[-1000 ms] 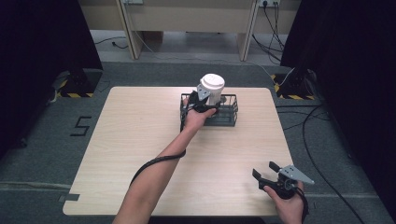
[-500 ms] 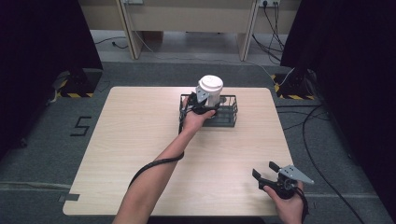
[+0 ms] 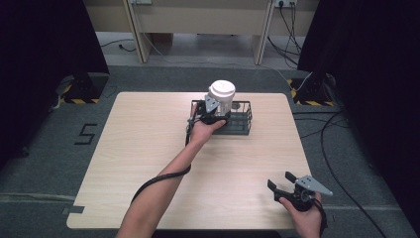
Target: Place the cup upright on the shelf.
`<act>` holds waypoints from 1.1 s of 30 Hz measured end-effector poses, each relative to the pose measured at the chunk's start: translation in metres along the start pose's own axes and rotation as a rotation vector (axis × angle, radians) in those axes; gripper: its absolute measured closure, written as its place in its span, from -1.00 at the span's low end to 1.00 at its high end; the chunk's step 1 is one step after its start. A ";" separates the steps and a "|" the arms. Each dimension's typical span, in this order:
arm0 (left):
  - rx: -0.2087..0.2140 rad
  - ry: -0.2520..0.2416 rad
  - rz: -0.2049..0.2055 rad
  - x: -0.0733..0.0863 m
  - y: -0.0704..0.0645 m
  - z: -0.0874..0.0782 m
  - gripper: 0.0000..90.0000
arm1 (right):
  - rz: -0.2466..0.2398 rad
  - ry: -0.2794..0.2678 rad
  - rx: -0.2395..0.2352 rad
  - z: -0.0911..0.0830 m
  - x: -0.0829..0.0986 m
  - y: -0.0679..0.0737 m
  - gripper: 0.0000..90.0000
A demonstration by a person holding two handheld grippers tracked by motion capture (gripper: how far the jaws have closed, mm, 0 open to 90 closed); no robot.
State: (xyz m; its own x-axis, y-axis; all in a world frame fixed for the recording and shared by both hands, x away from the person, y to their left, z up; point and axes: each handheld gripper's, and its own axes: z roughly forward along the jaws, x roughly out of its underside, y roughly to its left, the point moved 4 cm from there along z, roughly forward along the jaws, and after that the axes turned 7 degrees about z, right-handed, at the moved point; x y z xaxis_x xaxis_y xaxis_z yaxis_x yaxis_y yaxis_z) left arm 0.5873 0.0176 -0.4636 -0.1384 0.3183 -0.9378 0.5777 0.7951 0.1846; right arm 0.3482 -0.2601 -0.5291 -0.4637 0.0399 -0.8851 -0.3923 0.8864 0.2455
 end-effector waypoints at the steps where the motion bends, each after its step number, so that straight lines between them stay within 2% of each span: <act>1: -0.002 -0.003 0.001 -0.001 0.000 -0.002 -0.68 | -0.001 0.000 0.000 0.000 0.000 0.000 -0.59; 4: 0.005 -0.008 0.013 -0.003 0.000 -0.008 -0.68 | -0.002 0.000 0.002 0.000 0.000 0.000 -0.59; 20: 0.029 -0.022 0.015 0.001 0.004 -0.035 -0.68 | -0.008 -0.002 0.006 0.000 0.000 0.000 -0.59; 33: 0.030 -0.022 0.026 0.014 0.013 -0.065 -0.67 | -0.009 -0.002 0.010 0.000 0.000 0.000 -0.59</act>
State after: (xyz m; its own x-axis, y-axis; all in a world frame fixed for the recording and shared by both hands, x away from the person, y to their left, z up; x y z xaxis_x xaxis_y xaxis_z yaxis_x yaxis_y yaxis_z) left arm 0.5404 0.0659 -0.4555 -0.1056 0.3269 -0.9391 0.6044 0.7711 0.2004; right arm 0.3483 -0.2601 -0.5291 -0.4587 0.0323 -0.8880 -0.3889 0.8913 0.2333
